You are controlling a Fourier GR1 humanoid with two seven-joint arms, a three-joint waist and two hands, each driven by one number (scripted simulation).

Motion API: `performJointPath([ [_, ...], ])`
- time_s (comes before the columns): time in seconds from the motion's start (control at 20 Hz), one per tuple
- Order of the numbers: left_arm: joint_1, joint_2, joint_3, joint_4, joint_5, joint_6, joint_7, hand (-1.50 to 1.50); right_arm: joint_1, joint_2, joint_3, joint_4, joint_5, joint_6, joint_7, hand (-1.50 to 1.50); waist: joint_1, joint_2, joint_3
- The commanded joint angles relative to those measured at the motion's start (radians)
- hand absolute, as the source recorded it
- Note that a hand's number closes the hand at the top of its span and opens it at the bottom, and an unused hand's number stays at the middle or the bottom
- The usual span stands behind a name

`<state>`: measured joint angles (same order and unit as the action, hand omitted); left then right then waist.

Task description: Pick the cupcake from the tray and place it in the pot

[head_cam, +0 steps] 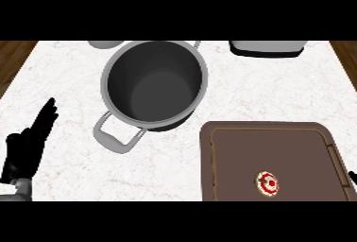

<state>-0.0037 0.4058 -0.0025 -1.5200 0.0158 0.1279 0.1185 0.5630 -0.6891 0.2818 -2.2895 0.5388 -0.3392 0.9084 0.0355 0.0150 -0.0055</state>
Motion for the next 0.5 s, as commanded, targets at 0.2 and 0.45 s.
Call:
performJointPath([
  [0.2,-0.020,-0.012,-0.002,0.011,-0.008,-0.006,0.003,0.00,-0.291,0.017,0.104,0.034,-0.167,0.300,0.370,-1.50,0.017,-0.003,0.003],
  [0.45,-0.037,0.016,0.029,0.001,0.012,-0.034,0.045,0.00,-0.459,0.054,0.099,0.113,-0.266,0.384,0.462,-1.50,-0.001,-0.008,0.004],
])
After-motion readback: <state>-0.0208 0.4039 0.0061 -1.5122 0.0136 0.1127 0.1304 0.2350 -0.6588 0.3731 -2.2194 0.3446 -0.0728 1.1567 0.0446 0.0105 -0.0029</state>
